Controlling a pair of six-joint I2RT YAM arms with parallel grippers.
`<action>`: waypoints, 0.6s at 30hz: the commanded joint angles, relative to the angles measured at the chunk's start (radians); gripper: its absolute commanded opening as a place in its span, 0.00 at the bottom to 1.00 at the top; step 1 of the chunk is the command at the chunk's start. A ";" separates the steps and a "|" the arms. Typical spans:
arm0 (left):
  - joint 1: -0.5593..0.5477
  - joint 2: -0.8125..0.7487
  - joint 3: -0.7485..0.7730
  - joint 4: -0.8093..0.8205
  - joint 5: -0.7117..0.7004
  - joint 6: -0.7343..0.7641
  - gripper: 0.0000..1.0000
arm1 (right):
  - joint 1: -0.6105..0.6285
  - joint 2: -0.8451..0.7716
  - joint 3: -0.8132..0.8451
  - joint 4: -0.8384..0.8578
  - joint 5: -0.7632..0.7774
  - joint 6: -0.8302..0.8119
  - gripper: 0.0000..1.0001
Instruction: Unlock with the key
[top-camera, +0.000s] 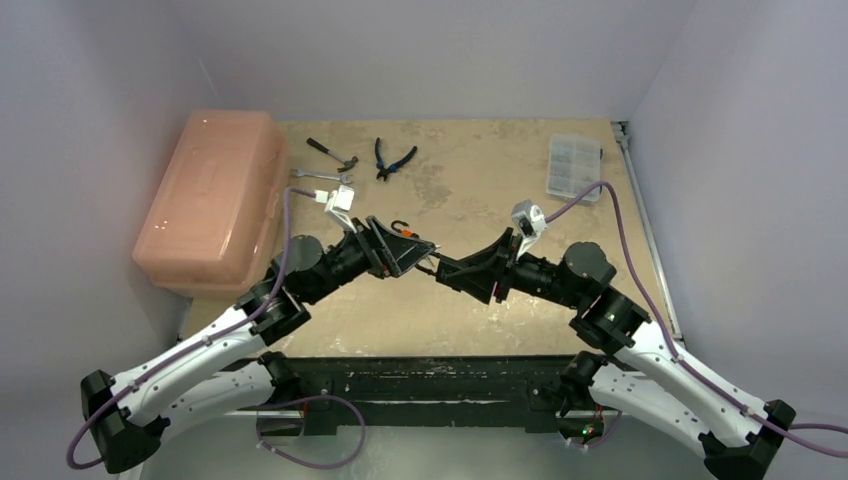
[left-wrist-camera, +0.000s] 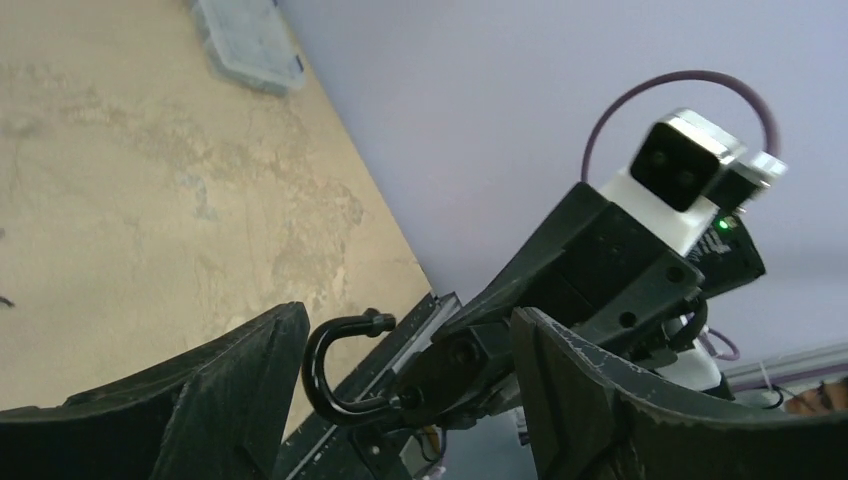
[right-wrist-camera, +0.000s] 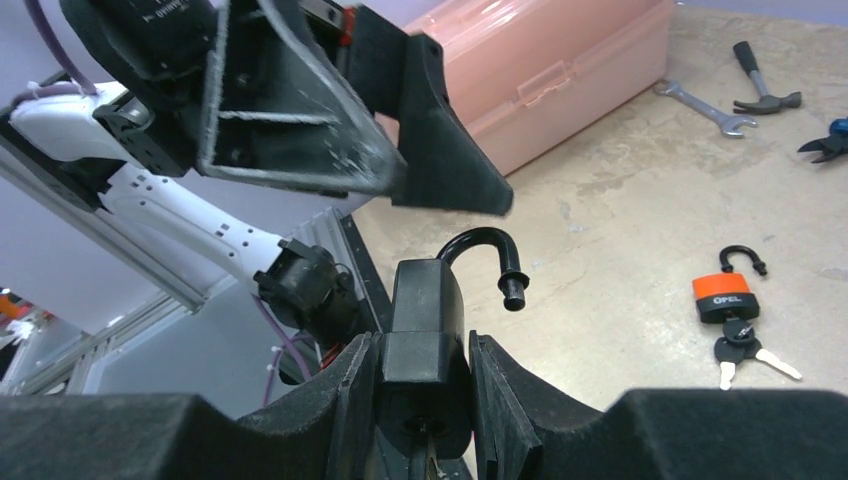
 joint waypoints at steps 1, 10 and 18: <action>0.002 -0.091 0.056 0.024 0.055 0.295 0.79 | 0.003 -0.035 0.084 0.137 -0.066 0.047 0.00; 0.002 -0.103 0.083 -0.092 0.245 0.834 0.81 | 0.003 0.029 0.222 -0.041 0.014 0.094 0.00; 0.002 -0.198 -0.080 0.061 0.415 1.285 0.85 | 0.002 0.084 0.331 -0.253 0.035 0.105 0.00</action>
